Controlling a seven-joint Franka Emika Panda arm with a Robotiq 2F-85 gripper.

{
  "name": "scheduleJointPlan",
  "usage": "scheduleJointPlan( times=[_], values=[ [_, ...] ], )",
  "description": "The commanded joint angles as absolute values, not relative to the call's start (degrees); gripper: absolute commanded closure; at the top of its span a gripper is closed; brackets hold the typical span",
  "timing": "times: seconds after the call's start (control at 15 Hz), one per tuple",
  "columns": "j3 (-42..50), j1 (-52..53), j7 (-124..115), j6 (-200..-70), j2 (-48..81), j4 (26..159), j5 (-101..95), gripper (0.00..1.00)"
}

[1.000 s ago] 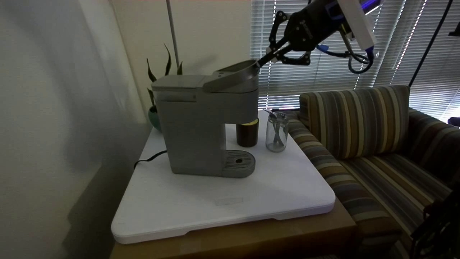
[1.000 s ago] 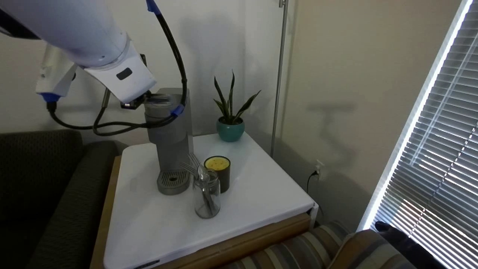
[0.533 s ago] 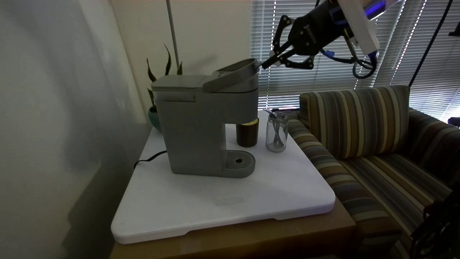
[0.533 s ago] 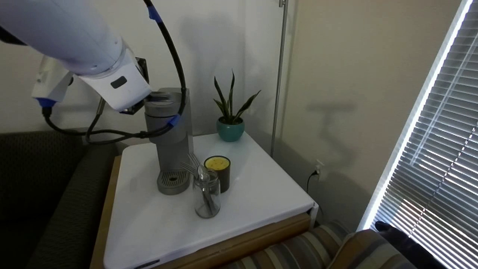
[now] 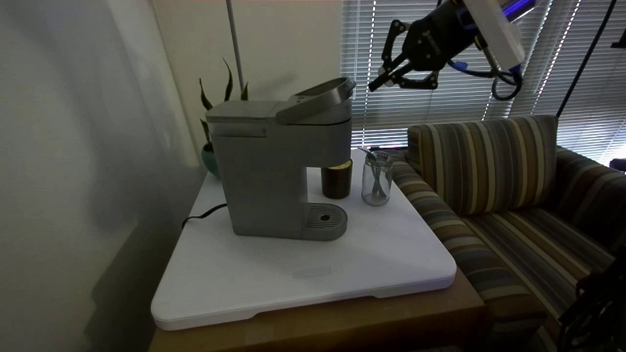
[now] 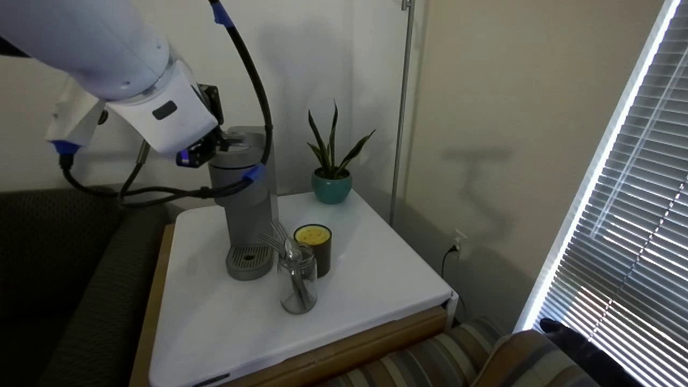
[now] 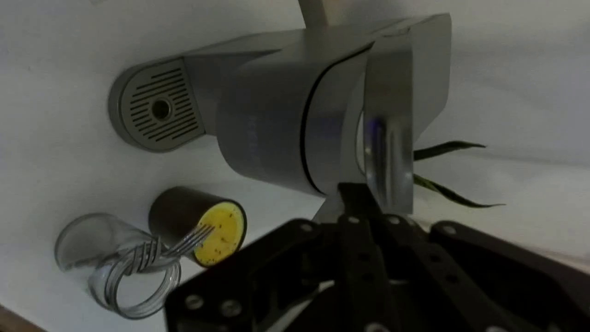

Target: Close the coffee maker

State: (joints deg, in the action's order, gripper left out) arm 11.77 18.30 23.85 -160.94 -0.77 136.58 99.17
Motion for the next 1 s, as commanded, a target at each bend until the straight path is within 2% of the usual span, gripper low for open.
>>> scheduleJointPlan(
  times=[0.0, 0.4, 0.93],
  values=[
    [11.63, 18.35, 21.97, -167.20, -5.42, 138.76, 96.66, 1.00],
    [12.30, 18.10, 26.79, -162.97, -7.10, 135.99, 104.38, 1.00],
    [11.70, 18.86, 28.64, -151.73, -1.72, 133.59, 108.37, 1.00]
  ],
)
